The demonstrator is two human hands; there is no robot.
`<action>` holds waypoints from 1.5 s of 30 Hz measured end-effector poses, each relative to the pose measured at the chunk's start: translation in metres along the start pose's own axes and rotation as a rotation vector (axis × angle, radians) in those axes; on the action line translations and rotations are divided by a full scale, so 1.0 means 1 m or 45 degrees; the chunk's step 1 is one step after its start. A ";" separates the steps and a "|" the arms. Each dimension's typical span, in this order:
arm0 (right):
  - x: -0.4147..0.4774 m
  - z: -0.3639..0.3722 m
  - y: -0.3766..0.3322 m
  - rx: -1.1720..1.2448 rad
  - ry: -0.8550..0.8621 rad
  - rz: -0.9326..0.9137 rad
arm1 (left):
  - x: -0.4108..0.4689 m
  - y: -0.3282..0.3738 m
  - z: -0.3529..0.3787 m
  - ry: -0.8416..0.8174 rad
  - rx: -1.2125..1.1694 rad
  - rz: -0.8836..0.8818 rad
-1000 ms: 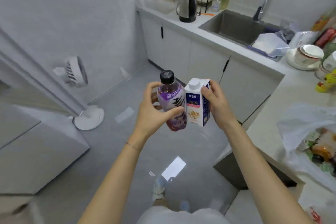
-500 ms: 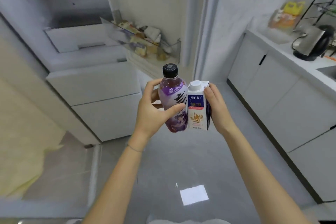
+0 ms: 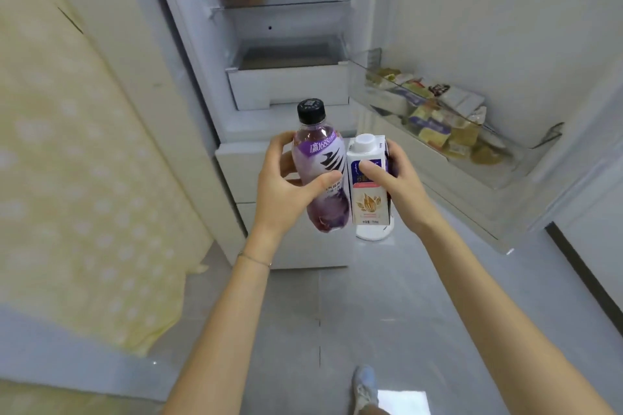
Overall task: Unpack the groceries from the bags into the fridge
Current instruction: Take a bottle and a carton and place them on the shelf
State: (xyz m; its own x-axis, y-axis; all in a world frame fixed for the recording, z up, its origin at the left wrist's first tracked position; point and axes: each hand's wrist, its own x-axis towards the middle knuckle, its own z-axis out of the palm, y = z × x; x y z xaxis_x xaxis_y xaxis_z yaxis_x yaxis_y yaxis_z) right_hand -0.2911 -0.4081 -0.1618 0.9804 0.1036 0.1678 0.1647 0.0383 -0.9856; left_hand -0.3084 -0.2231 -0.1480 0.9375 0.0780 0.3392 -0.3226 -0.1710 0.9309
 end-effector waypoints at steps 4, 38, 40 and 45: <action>0.066 0.025 -0.003 0.029 0.008 -0.056 | 0.052 -0.013 -0.020 0.035 0.067 0.054; 0.502 0.096 -0.030 0.346 0.306 -0.333 | 0.523 -0.079 -0.074 0.109 -0.202 0.652; 0.515 0.104 -0.028 0.339 0.321 -0.338 | 0.543 -0.085 -0.078 0.062 -0.194 0.693; 0.544 0.113 -0.022 0.301 0.333 -0.306 | 0.584 -0.094 -0.083 0.010 -0.187 0.750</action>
State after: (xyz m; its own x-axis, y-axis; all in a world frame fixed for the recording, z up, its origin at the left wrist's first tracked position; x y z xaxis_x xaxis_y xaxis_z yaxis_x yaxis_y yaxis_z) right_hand 0.2266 -0.2402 -0.0464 0.9167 -0.1905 0.3513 0.3922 0.2605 -0.8822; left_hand 0.2587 -0.0796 -0.0260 0.5950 0.0186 0.8035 -0.8021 -0.0501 0.5951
